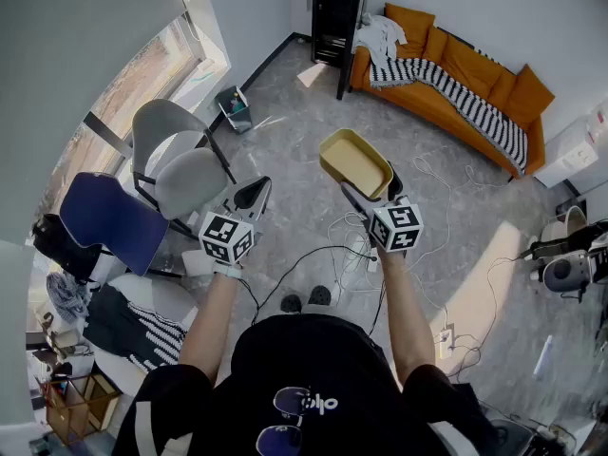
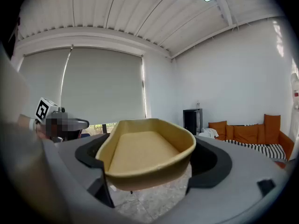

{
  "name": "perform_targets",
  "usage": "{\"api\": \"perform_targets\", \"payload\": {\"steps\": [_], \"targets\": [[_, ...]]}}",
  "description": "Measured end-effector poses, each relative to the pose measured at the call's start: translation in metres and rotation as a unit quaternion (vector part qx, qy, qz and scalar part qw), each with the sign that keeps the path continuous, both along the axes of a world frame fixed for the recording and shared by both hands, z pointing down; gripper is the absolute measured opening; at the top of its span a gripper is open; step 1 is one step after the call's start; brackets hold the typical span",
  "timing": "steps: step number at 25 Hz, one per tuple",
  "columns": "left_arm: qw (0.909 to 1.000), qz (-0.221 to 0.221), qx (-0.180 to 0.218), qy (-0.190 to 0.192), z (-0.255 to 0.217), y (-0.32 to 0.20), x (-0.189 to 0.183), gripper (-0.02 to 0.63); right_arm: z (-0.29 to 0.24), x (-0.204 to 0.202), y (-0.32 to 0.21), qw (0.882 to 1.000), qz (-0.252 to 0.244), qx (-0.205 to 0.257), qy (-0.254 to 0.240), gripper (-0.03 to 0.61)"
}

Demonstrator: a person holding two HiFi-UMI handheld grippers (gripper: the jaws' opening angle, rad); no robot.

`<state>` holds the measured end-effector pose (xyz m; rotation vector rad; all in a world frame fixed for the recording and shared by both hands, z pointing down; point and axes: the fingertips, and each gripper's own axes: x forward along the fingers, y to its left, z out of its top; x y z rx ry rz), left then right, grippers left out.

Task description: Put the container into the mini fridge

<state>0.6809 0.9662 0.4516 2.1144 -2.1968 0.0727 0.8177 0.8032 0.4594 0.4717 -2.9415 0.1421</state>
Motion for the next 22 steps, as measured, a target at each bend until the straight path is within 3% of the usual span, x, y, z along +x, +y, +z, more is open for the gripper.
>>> {"api": "perform_targets", "payload": {"steps": [11,22], "targets": [[0.9997,-0.023,-0.008,0.006,0.003,-0.021,0.016,0.008,0.004,0.019,-0.026,1.0,-0.023,0.012,0.006,0.531],[0.9986,-0.045,0.003,0.027,0.01,-0.062,-0.006,0.008,0.017,0.008,-0.06,0.999,-0.036,0.018,0.016,0.531]]}}
